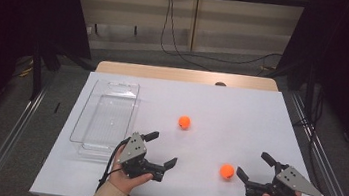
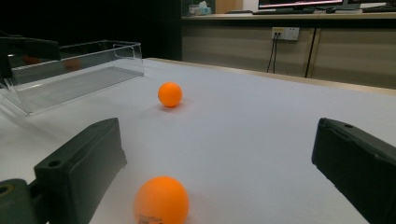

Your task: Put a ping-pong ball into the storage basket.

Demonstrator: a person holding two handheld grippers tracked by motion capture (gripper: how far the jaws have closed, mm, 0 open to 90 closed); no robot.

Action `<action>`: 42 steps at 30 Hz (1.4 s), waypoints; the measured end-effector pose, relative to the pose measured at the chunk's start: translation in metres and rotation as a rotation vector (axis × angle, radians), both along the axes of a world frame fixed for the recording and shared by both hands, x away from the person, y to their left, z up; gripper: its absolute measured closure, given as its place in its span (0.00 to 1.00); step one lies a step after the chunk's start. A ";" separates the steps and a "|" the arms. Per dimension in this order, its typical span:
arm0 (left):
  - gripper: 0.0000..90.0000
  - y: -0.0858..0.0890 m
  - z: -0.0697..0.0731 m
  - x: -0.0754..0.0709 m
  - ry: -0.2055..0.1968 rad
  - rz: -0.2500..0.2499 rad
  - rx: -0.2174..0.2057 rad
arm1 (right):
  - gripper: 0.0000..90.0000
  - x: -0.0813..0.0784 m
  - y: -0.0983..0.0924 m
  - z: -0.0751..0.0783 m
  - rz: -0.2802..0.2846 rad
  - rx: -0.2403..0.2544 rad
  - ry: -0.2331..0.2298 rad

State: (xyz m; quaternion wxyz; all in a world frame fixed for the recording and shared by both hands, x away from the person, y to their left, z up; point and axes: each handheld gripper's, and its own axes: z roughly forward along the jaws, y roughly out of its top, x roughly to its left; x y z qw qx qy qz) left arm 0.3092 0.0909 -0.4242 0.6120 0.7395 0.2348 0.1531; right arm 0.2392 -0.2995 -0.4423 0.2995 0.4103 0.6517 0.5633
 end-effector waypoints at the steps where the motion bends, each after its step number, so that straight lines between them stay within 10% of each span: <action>1: 0.01 -0.001 0.000 0.000 0.000 -0.002 0.003 | 0.02 0.000 0.000 0.000 0.000 0.000 -0.001; 42: 0.02 -0.028 -0.004 0.006 0.026 -0.056 0.014 | 0.02 0.000 0.000 0.000 0.003 0.000 0.003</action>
